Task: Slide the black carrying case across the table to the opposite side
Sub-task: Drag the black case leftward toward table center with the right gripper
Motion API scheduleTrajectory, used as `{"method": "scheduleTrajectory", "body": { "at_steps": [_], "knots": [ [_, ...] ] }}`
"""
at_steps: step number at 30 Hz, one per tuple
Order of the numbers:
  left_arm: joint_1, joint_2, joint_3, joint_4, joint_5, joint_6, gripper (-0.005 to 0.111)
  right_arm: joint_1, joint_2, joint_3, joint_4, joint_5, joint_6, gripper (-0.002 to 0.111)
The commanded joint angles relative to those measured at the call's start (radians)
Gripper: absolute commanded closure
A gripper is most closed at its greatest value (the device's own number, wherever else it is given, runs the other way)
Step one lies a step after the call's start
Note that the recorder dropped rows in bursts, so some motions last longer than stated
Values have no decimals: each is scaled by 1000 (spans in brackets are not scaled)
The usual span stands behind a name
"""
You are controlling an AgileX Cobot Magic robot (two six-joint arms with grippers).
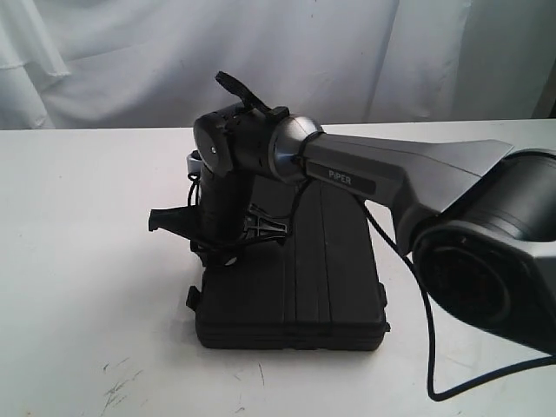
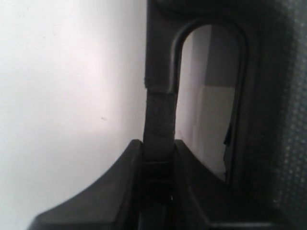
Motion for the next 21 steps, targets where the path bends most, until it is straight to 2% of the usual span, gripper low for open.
{"method": "scheduleTrajectory", "body": {
  "at_steps": [1,21],
  "knots": [
    [3,-4,5,-1,-6,-1,107,17,15,-55,50,-30,4,108],
    [3,-4,5,-1,-6,-1,107,37,33,-76,99,-115,-7,108]
  ]
}}
